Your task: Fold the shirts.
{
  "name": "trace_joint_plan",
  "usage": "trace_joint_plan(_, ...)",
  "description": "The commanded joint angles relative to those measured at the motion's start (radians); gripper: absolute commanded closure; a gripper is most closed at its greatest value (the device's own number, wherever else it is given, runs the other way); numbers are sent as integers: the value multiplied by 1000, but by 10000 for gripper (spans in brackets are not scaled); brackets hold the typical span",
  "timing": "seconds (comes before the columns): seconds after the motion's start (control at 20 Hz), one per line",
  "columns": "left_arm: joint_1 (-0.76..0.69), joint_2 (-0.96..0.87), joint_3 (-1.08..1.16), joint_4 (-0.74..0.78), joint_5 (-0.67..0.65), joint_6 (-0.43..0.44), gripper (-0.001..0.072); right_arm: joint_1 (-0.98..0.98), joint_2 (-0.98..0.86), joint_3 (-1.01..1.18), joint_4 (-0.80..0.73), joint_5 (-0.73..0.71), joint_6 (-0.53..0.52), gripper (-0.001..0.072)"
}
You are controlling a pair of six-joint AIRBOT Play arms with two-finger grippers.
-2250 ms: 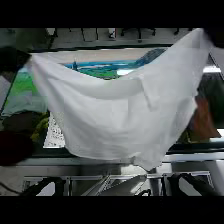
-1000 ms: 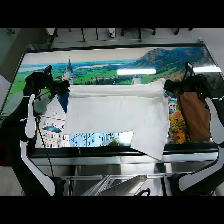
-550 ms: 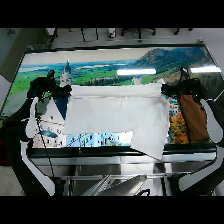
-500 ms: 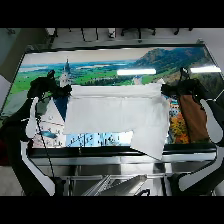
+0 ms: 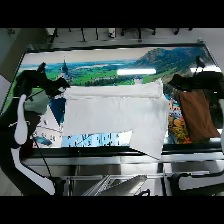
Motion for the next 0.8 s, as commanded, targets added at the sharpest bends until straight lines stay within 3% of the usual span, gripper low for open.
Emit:
trace_joint_plan(0.0, 109, 143, -5, 19, 227, 27, -2, -133, 180, -27, -48, -323, -3, 403)
trace_joint_plan(0.15, 171, 266, -185, 35, 324, 100, -1, -264, 385, -267, -93, -364, -2, 402)
trace_joint_plan(0.25, 177, 326, -375, 35, 293, 153, -1, -358, 489, -466, -71, -360, 0, 206)
trace_joint_plan(0.5, 177, 354, -746, -53, 145, 273, -1, -463, 544, -782, -33, -356, -65, 210)
trace_joint_plan(0.75, 175, 263, -809, -213, 61, 364, -1, -463, 544, -905, 60, -332, -137, 210)
